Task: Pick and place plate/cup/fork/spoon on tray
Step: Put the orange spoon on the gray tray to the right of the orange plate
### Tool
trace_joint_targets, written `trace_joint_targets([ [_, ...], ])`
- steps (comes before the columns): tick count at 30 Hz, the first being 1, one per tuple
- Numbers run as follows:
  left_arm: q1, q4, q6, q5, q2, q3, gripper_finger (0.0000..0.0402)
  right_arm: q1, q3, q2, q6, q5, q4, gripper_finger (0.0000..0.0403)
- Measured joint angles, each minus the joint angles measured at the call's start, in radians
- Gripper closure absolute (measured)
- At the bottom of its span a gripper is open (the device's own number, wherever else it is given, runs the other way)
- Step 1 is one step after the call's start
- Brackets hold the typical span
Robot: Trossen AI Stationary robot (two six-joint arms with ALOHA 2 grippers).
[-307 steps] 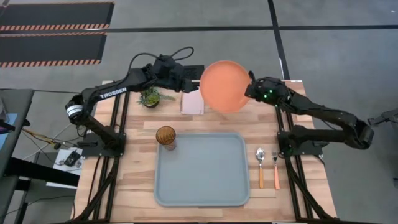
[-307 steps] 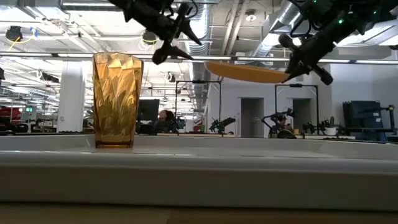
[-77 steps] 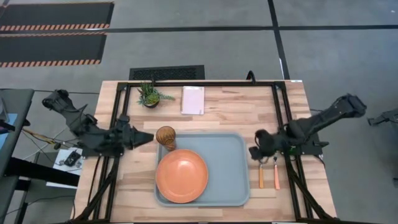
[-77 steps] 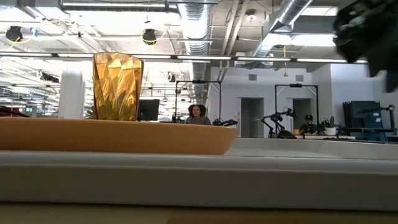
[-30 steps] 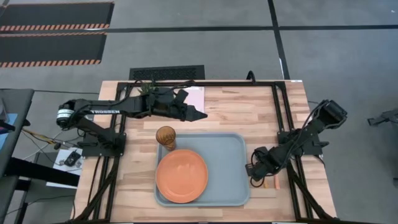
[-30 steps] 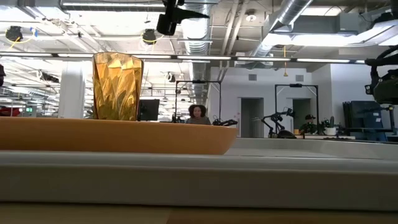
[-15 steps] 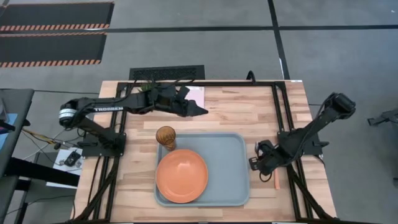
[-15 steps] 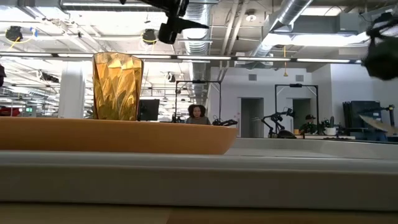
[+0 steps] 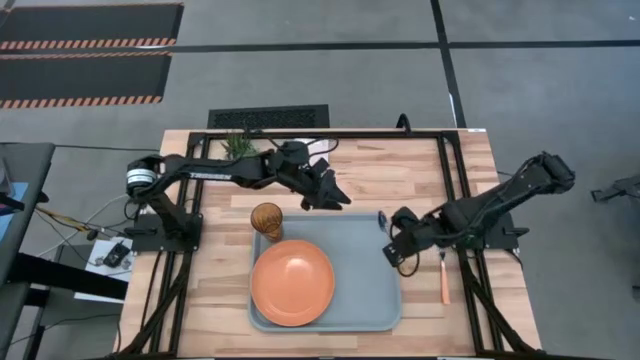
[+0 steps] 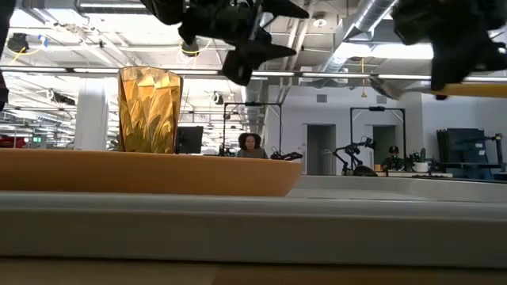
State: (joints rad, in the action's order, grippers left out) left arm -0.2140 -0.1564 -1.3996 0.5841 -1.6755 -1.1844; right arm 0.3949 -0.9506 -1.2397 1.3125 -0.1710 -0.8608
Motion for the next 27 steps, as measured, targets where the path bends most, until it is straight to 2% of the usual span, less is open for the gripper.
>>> trace_joint_targets([
  [5, 0.015, 0.006, 0.003, 0.036, -0.031, -0.031, 0.0132, -0.065, -0.070, -0.046, -0.169, 0.011, 0.012, 0.0357],
  [15, 0.019, 0.033, 0.007, 0.005, -0.031, -0.038, 0.0132, -0.145, -0.235, -0.146, -0.409, 0.020, 0.010, 0.0356],
  [27, 0.020, 0.071, 0.017, -0.005, -0.031, -0.038, 0.0138, -0.155, -0.313, -0.224, -0.487, 0.045, 0.005, 0.0356],
])
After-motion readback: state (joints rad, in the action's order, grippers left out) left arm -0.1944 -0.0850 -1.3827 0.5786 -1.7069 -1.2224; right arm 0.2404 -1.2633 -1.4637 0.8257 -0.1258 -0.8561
